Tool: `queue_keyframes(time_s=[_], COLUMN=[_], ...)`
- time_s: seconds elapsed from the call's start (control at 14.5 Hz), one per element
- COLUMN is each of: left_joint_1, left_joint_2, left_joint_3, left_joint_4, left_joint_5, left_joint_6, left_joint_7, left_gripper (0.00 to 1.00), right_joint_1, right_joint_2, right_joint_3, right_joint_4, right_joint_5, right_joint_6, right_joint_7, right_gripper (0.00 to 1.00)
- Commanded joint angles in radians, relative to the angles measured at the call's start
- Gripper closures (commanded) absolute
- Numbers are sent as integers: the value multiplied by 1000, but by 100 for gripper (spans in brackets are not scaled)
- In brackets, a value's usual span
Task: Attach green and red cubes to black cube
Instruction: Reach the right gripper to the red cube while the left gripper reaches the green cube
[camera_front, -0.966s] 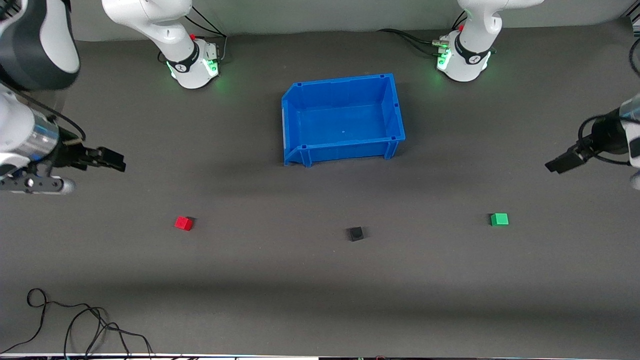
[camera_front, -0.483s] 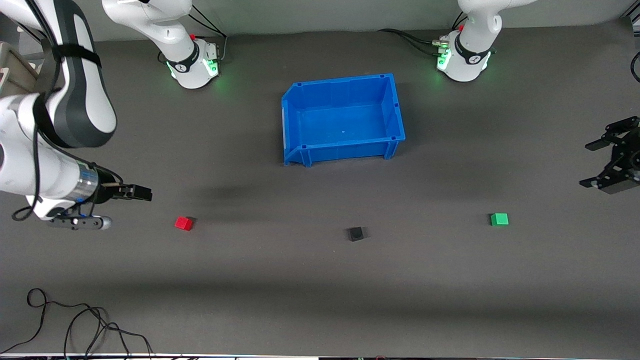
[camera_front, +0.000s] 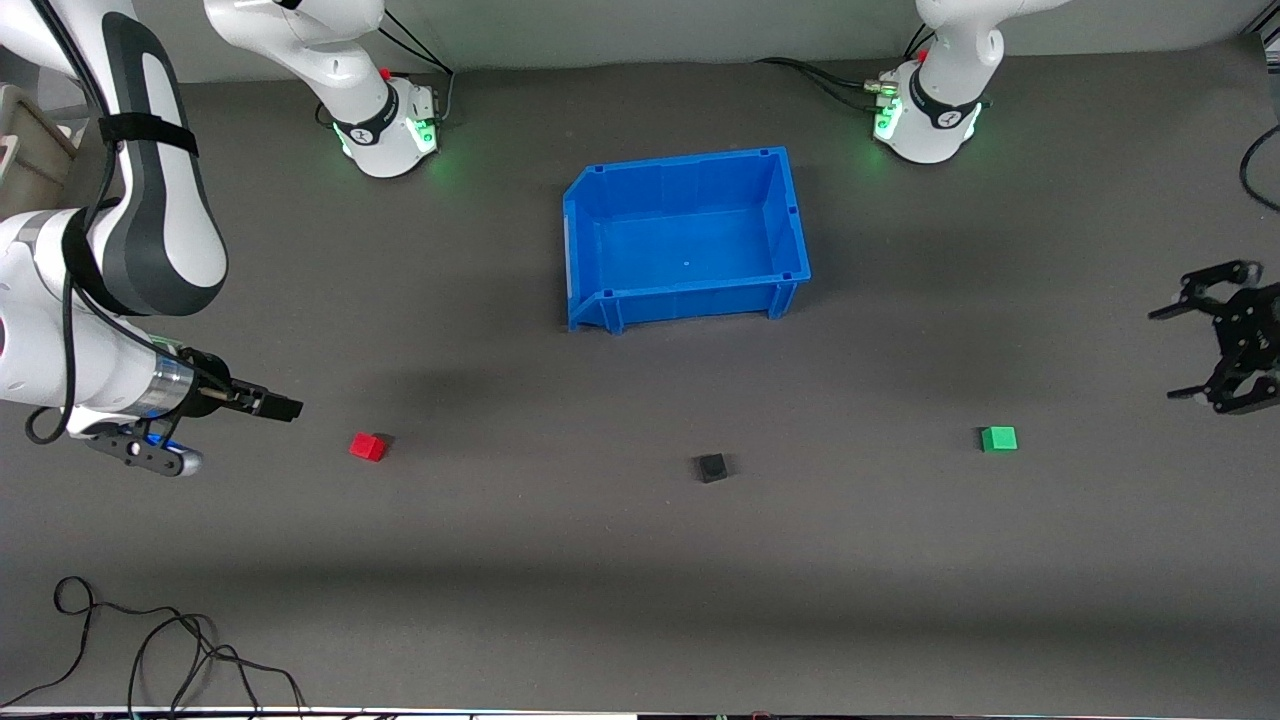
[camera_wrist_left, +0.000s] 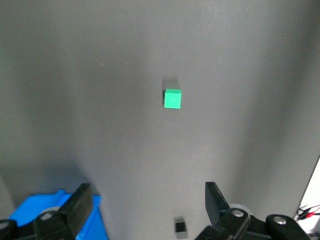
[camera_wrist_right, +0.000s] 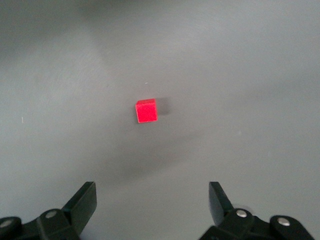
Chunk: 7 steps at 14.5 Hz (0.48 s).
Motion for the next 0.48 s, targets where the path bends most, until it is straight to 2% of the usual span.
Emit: queue_keyframes(time_s=[0.0, 0.21, 0.34, 0.41], left_joint_1=[20, 5, -6, -6], left_joint_2=[-8, 51, 119, 147], left_joint_3=[-9, -19, -19, -19], left_joint_4=[-164, -281, -289, -292], left_joint_5=[-53, -74, -136, -168], left_joint_6=[178, 393, 451, 472], left_joint_7=[-14, 21, 128, 187], left_gripper=[0, 0, 0, 0], right_joint_1=[-1, -17, -60, -80], right_joint_2=[9, 15, 15, 15], right_joint_3=[0, -6, -8, -6], right_joint_4=[24, 32, 37, 56], right_joint_5=[20, 20, 26, 73], right_joint_6=[-16, -16, -14, -19], right_joint_7=[318, 414, 414, 412], right_gripper=[1, 0, 0, 0])
